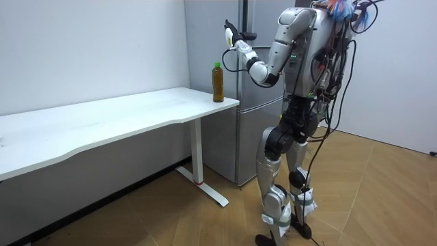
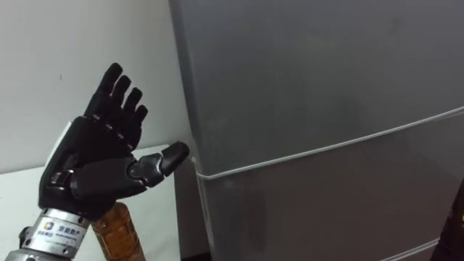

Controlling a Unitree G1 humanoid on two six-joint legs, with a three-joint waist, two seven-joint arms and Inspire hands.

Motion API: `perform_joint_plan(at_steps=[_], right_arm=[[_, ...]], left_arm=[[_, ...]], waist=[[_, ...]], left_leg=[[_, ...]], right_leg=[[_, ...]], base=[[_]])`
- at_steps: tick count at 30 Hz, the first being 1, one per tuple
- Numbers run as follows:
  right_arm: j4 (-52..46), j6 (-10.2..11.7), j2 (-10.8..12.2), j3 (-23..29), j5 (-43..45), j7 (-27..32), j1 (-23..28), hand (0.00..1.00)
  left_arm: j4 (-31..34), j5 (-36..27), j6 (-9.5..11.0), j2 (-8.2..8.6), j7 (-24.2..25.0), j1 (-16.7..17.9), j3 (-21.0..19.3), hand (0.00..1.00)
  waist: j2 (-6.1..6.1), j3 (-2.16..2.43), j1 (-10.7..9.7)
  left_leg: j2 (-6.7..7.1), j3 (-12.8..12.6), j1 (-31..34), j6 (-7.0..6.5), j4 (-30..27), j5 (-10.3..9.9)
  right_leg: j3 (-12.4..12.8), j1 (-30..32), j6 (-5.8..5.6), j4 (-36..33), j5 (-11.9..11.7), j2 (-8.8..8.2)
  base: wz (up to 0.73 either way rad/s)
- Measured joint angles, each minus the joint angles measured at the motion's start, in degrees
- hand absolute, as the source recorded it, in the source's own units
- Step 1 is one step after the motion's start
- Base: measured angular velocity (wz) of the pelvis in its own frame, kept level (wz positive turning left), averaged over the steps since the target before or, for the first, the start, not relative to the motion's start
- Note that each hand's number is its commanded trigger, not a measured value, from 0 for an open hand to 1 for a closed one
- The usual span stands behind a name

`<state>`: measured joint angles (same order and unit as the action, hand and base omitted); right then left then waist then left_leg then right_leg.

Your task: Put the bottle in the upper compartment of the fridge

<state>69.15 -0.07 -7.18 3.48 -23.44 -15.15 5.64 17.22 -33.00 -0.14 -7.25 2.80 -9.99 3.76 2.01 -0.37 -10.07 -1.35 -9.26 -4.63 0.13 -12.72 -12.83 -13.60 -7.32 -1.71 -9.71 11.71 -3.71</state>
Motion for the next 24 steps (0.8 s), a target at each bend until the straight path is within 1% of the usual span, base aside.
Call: perform_joint_plan(at_steps=[6,8,12,13,17,20,22,24], right_arm=[[-0.02,-0.06,0.25,-0.10,0.04,-0.05,-0.36,0.00],[-0.01,-0.16,0.25,-0.08,0.04,-0.09,-0.50,0.00],[0.00,-1.01,0.22,-0.10,0.04,-0.37,-0.97,0.00],[0.01,-1.27,0.13,-0.10,0.03,-0.63,-1.05,0.00],[0.02,-1.28,0.05,-0.62,0.02,-0.90,-1.40,0.00],[0.02,-1.27,-0.01,-2.26,0.00,-1.02,-1.65,0.00],[0.02,-1.30,-0.03,-2.26,0.01,-1.03,-1.74,0.00],[0.03,-1.32,-0.05,-2.27,-0.01,-1.04,-1.74,0.00]], left_arm=[[-0.02,0.06,-1.18,-0.02,1.27,0.00,0.92,0.00],[0.00,0.04,-1.38,-0.02,1.70,0.00,1.19,0.00],[0.18,0.00,-2.15,0.03,2.06,0.00,2.80,0.00],[0.18,0.04,-2.40,-0.03,2.12,0.00,3.41,0.00],[0.18,0.05,-2.54,-0.05,2.73,0.00,4.71,0.00],[0.18,0.06,-2.63,-0.06,2.83,-0.01,5.60,0.00],[0.24,0.05,-3.56,-0.03,3.06,-0.01,5.72,0.00],[0.28,0.05,-3.98,-0.02,3.16,-0.01,5.73,0.00]], waist=[[-0.49,-0.38,-0.51],[-0.55,-0.42,-0.63],[-0.53,-0.38,-0.70],[-0.30,-0.23,-0.74],[-0.17,-0.15,-0.76],[-0.05,-0.07,-0.79],[0.02,-0.02,-0.79],[0.05,0.00,-0.82]], left_leg=[[0.02,-0.01,0.14,0.00,0.02,0.00],[0.02,0.05,0.38,0.00,0.04,0.00],[0.04,0.37,1.13,-0.02,-0.02,0.02],[0.05,0.45,1.18,-0.02,-0.02,0.02],[0.08,0.51,1.22,-0.02,0.01,0.02],[0.08,0.51,1.19,-0.02,0.02,0.02],[0.08,0.54,1.18,-0.02,0.02,0.02],[0.08,0.55,1.17,-0.02,0.00,0.02]], right_leg=[[0.02,0.21,-0.01,0.02,0.00,0.00],[-0.10,0.39,-0.01,0.05,0.00,-0.01],[-0.56,0.92,0.00,0.03,0.00,-0.06],[-0.70,0.93,0.00,0.05,0.00,-0.07],[-0.82,0.90,0.00,0.11,0.00,-0.09],[-0.91,0.87,0.00,0.10,0.00,-0.10],[-0.90,0.86,0.00,0.09,0.00,-0.11],[-0.91,0.86,0.00,0.08,0.00,-0.12]], base=[[0.00],[0.02],[0.06],[0.00],[0.00],[0.00],[0.00],[0.00]])
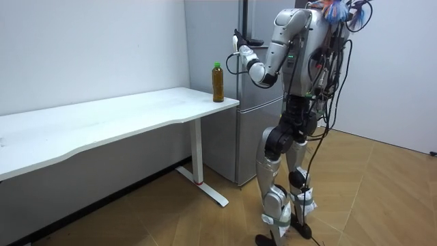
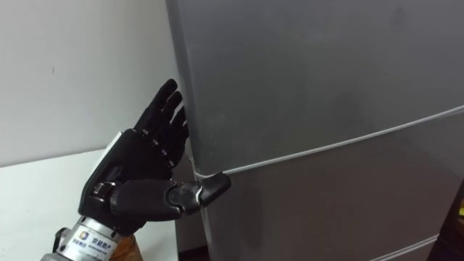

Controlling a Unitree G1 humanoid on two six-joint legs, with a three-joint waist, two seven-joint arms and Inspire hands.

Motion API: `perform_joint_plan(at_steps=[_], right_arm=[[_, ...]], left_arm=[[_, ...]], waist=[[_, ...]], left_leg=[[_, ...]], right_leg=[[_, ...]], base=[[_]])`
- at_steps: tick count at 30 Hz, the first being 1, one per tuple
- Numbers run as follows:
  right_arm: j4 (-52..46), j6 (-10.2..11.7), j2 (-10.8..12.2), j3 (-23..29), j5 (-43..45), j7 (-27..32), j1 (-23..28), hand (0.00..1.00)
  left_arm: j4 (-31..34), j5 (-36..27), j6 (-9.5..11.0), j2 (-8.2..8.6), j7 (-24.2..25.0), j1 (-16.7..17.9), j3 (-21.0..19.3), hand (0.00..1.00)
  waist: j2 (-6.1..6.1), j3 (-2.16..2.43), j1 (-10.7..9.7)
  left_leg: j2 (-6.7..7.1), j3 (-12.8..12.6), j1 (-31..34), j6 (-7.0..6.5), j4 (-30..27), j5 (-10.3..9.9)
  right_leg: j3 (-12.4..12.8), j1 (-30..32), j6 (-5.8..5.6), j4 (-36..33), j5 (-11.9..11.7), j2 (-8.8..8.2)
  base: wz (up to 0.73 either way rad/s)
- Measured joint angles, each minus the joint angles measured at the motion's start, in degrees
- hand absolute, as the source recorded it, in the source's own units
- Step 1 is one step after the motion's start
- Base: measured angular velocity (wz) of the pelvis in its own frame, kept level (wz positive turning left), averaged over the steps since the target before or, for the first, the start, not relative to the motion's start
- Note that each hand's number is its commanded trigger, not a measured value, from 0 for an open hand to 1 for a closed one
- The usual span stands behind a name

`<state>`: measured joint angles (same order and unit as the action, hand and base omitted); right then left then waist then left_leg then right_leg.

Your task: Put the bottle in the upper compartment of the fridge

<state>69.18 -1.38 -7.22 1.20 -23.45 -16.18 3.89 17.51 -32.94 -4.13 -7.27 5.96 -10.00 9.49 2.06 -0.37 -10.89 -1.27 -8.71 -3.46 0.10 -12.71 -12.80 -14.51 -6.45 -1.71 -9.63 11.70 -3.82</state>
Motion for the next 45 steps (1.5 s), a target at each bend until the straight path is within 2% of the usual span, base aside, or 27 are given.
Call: perform_joint_plan(at_steps=[6,12,13,14,18,19,20,23,25,28,29,30,31,32,35,37,40,45], right_arm=[[0.00,-0.03,-0.22,-0.14,-0.02,-0.04,0.01,0.00],[-0.01,-0.02,-1.01,-2.48,-0.03,-0.28,-0.27,0.00],[0.00,-0.02,-1.08,-2.56,-0.02,-0.37,-0.30,0.00],[0.04,-0.02,-1.09,-2.53,0.00,-0.47,-0.34,0.00],[0.90,0.00,-1.31,-2.55,0.02,-1.21,-0.83,0.00],[1.21,0.05,-1.34,-2.54,0.01,-1.25,-0.93,0.00],[1.40,0.06,-1.36,-2.54,0.01,-1.30,-1.01,0.00],[2.16,0.04,-1.40,-2.56,0.03,-1.51,-1.49,0.00],[2.15,0.04,-1.46,-2.91,-0.03,-1.51,-1.55,0.00],[2.15,0.03,-1.54,-3.93,-0.18,-1.50,-1.88,0.00],[2.15,0.03,-1.56,-4.08,-0.21,-1.50,-1.88,0.00],[2.13,0.03,-1.65,-4.47,-0.55,-1.50,-1.81,0.00],[2.11,0.03,-1.71,-4.54,-0.82,-1.50,-1.83,0.00],[2.11,0.03,-1.71,-4.60,-0.83,-1.50,-1.86,0.00],[2.11,0.03,-1.77,-5.00,-0.84,-1.50,-1.92,0.00],[2.11,0.03,-1.81,-5.14,-0.83,-1.50,-2.06,0.00],[2.10,0.03,-1.94,-5.81,-0.84,-1.50,-2.15,0.00],[2.08,0.04,-2.02,-6.31,-0.94,-1.49,-2.21,0.00]], left_arm=[[0.26,0.05,-0.51,0.07,0.97,0.00,0.36,0.00],[1.30,2.48,-0.71,0.34,0.97,0.00,1.07,0.00],[1.38,2.67,-0.71,0.59,0.97,0.00,1.22,0.22],[1.53,2.93,-0.71,0.68,0.97,0.00,1.29,0.54],[3.76,3.98,-0.71,0.68,2.17,0.00,3.14,0.75],[4.00,3.99,-0.70,0.85,2.35,0.01,3.46,0.96],[3.92,3.99,-0.75,0.91,2.35,0.01,3.18,1.00],[3.87,3.97,-0.79,0.98,2.35,0.00,2.29,1.00],[3.93,3.50,-0.75,0.93,2.64,0.04,3.34,1.00],[3.64,3.51,-0.90,1.86,2.63,0.12,3.90,0.98],[3.65,3.70,-0.88,1.94,2.63,0.11,3.75,0.89],[3.65,3.70,-0.80,1.71,2.63,0.11,3.75,0.86],[3.65,3.70,-0.80,1.76,2.63,0.11,3.75,0.71],[3.65,3.70,-0.78,1.75,2.63,0.11,3.79,0.67],[3.66,3.68,-0.69,1.76,2.64,0.11,3.81,0.30],[3.70,3.24,-0.67,1.81,2.65,0.11,3.89,0.16],[3.82,3.17,-0.67,1.72,3.64,0.09,4.64,0.01],[3.88,3.17,-0.58,1.33,4.30,0.09,5.58,0.00]], waist=[[0.19,0.17,0.03],[0.27,0.22,0.16],[0.27,0.22,0.12],[0.25,0.21,0.11],[0.23,0.20,0.03],[0.24,0.20,0.07],[0.23,0.20,0.11],[0.16,0.15,0.09],[0.08,0.10,0.16],[-0.19,-0.10,0.21],[-0.17,-0.09,0.13],[-0.11,-0.06,0.14],[-0.10,-0.07,0.16],[-0.11,-0.08,0.17],[-0.11,-0.08,0.19],[-0.12,-0.08,0.19],[-0.12,-0.08,0.18],[-0.13,-0.08,0.19]], left_leg=[[0.01,0.00,0.53,-0.01,-0.21,0.01],[-0.01,0.14,0.85,-0.02,-0.55,0.01],[0.00,0.25,0.96,-0.02,-0.63,0.01],[0.00,0.30,1.04,-0.02,-0.67,0.01],[0.04,0.89,1.43,-0.02,-0.80,0.01],[0.03,0.89,1.38,-0.02,-0.81,0.01],[0.02,0.89,1.38,-0.02,-0.81,0.01],[0.04,0.89,1.38,-0.02,-0.80,0.01],[0.12,0.89,1.36,-0.02,-0.77,0.01],[0.10,0.92,1.39,-0.03,-0.78,0.01],[0.09,0.92,1.39,-0.03,-0.78,0.02],[0.08,0.92,1.35,-0.03,-0.77,0.02],[0.08,0.92,1.35,-0.03,-0.77,0.02],[0.08,0.92,1.34,-0.03,-0.76,0.02],[0.10,0.92,1.37,-0.03,-0.72,0.02],[0.10,0.92,1.37,-0.03,-0.69,0.02],[0.11,0.91,1.35,-0.03,-0.67,0.02],[0.11,0.90,1.26,-0.03,-0.68,0.02]], right_leg=[[0.06,0.56,0.00,-0.10,-0.01,-0.02],[-0.22,0.55,0.03,-0.12,-0.03,-0.04],[-0.40,0.53,0.03,-0.11,-0.03,-0.06],[-0.52,0.53,0.03,-0.09,-0.03,-0.08],[-1.24,0.56,0.03,-0.04,-0.03,-0.11],[-1.24,0.54,0.03,-0.02,-0.03,-0.10],[-1.26,0.54,0.03,-0.02,-0.03,-0.10],[-1.22,0.56,0.03,-0.01,-0.03,-0.11],[-1.22,0.54,0.01,0.01,-0.02,-0.17],[-1.25,0.55,0.02,-0.01,-0.02,-0.14],[-1.24,0.56,0.02,0.00,-0.02,-0.13],[-1.24,0.52,0.02,0.01,-0.02,-0.13],[-1.25,0.51,0.02,0.01,-0.02,-0.12],[-1.25,0.51,0.02,0.01,-0.02,-0.12],[-1.26,0.51,0.02,0.02,-0.02,-0.14],[-1.27,0.51,0.01,0.05,-0.02,-0.14],[-1.25,0.51,0.01,0.07,-0.02,-0.14],[-1.23,0.45,0.01,0.01,-0.02,-0.14]], base=[[0.00],[0.01],[0.05],[0.07],[0.08],[0.04],[0.00],[0.00],[0.00],[0.00],[0.00],[0.00],[0.00],[0.00],[0.00],[0.00],[0.00],[0.00]])
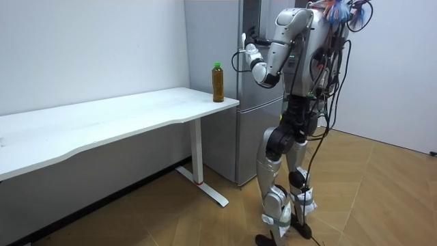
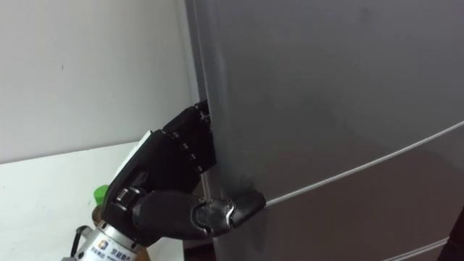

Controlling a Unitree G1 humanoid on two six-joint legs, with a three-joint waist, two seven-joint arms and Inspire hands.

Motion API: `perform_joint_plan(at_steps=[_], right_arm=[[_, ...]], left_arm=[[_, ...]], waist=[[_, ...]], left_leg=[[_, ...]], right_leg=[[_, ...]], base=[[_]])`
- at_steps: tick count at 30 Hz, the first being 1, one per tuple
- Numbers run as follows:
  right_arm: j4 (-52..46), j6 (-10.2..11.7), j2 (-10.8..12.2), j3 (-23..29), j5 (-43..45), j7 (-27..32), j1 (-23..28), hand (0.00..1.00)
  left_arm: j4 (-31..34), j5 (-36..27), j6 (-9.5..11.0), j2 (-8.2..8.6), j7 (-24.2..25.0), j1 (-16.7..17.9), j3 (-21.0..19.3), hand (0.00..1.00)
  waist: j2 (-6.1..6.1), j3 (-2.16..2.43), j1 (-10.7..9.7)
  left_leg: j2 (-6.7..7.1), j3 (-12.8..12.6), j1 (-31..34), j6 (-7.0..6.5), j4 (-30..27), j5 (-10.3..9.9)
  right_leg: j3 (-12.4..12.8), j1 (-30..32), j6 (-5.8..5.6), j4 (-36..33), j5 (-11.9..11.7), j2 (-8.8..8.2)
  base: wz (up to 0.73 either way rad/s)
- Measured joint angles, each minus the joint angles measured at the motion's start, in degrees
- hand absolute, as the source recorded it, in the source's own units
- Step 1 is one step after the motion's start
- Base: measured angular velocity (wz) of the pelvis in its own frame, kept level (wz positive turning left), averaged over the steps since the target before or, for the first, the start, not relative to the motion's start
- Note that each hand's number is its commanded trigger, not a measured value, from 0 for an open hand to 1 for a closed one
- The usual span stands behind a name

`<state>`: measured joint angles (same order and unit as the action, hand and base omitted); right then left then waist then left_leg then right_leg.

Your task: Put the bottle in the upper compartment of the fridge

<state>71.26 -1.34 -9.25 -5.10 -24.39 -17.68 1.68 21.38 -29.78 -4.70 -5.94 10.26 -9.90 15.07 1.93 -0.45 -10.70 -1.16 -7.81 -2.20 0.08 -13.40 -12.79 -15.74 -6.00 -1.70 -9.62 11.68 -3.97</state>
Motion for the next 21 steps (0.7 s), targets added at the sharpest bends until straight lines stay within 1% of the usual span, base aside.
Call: perform_joint_plan(at_steps=[8,10,21], right_arm=[[0.12,0.00,0.01,0.00,-0.07,-0.01,0.00,0.00],[0.15,0.00,0.01,0.00,-0.07,-0.01,0.00,0.00],[0.10,0.00,0.02,0.01,-0.01,-0.01,-0.03,0.00]], left_arm=[[-0.04,0.03,0.07,-0.76,1.31,0.02,0.44,0.00],[-0.04,0.02,0.25,-1.25,1.70,0.02,0.62,0.00],[-0.03,0.00,0.96,-1.79,2.27,0.02,0.89,0.00]], waist=[[-0.04,-0.05,0.08],[-0.03,-0.05,0.09],[-0.12,-0.12,0.00]], left_leg=[[-0.01,-0.06,-0.35,-0.04,-0.01,0.02],[-0.01,-0.06,-0.45,-0.04,-0.02,0.02],[0.00,-0.05,-0.42,-0.04,-0.01,0.02]], right_leg=[[0.09,-0.32,0.00,-0.09,0.00,0.00],[0.09,-0.43,0.00,-0.08,0.00,0.00],[0.07,-0.48,-0.02,-0.01,0.01,0.00]], base=[[0.00],[0.00],[0.00]])
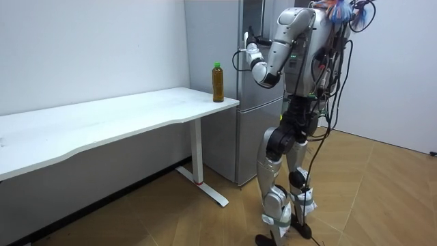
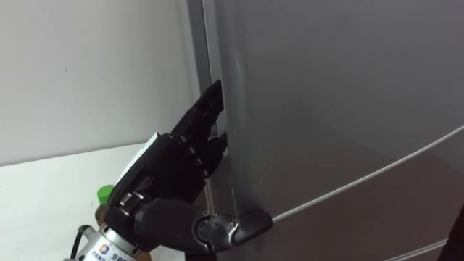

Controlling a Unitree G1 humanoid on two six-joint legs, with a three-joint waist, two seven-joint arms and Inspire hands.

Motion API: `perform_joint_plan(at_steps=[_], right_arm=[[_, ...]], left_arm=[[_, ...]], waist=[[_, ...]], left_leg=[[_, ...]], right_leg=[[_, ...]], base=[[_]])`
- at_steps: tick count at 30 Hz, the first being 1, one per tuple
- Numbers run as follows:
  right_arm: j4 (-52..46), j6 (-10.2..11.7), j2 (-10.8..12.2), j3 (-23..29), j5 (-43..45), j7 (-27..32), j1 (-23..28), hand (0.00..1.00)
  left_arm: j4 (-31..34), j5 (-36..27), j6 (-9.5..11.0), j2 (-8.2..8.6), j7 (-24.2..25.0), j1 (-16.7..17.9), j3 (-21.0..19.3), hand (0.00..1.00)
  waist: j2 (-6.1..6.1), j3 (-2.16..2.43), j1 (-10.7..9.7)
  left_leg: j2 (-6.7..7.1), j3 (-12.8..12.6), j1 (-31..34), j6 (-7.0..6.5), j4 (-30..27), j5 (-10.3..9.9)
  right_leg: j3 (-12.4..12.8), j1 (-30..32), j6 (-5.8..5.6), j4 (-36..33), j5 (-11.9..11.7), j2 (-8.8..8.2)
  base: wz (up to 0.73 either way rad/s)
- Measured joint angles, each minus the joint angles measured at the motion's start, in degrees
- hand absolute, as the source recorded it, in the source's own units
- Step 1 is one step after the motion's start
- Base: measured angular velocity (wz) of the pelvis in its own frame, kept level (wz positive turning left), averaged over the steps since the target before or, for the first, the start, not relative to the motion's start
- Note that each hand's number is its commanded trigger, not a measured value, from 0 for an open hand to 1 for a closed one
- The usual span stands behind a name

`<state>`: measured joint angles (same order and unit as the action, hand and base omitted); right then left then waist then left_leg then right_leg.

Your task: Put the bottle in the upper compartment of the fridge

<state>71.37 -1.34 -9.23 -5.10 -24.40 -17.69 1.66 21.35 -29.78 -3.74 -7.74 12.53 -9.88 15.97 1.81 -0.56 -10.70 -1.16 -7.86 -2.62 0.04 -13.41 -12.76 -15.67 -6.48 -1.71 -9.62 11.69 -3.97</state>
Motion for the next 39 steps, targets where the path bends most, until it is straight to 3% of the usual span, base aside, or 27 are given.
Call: perform_joint_plan(at_steps=[19,29,34,39], right_arm=[[0.25,0.06,-0.35,-0.37,-2.83,2.03,0.27,0.00],[0.26,0.10,-0.64,-0.34,-4.76,1.95,0.78,0.00],[-0.21,0.26,-0.91,-0.61,-4.24,2.68,0.72,0.00],[-0.37,1.20,-0.82,-2.99,-2.30,4.75,0.01,0.00]], left_arm=[[-0.05,-1.13,1.49,-1.45,0.75,0.00,1.21,0.00],[-0.08,-2.17,1.67,-1.53,1.00,0.35,1.19,0.00],[-0.08,-2.06,2.67,-1.53,1.00,0.92,1.34,0.00],[-0.20,-2.15,2.96,-1.36,1.00,0.92,2.55,0.00]], waist=[[0.64,-0.26,-0.13],[1.10,-0.19,-0.13],[1.81,0.13,-0.12],[1.69,0.01,-0.02]], left_leg=[[-0.01,-0.44,-0.19,0.00,0.00,0.00],[-0.13,-1.58,-0.19,-0.02,0.04,-0.01],[-0.30,-2.98,0.03,-0.04,0.26,-0.01],[-0.29,-3.35,-0.13,-0.36,0.43,-0.09]], right_leg=[[-0.04,-0.74,-0.12,0.95,-0.23,0.08],[0.58,-0.28,-0.16,0.90,-0.25,0.02],[1.48,0.41,-0.28,0.71,-0.72,0.09],[1.75,0.81,-0.35,-0.11,-0.84,-0.06]], base=[[0.00],[-0.02],[-0.09],[-0.02]])
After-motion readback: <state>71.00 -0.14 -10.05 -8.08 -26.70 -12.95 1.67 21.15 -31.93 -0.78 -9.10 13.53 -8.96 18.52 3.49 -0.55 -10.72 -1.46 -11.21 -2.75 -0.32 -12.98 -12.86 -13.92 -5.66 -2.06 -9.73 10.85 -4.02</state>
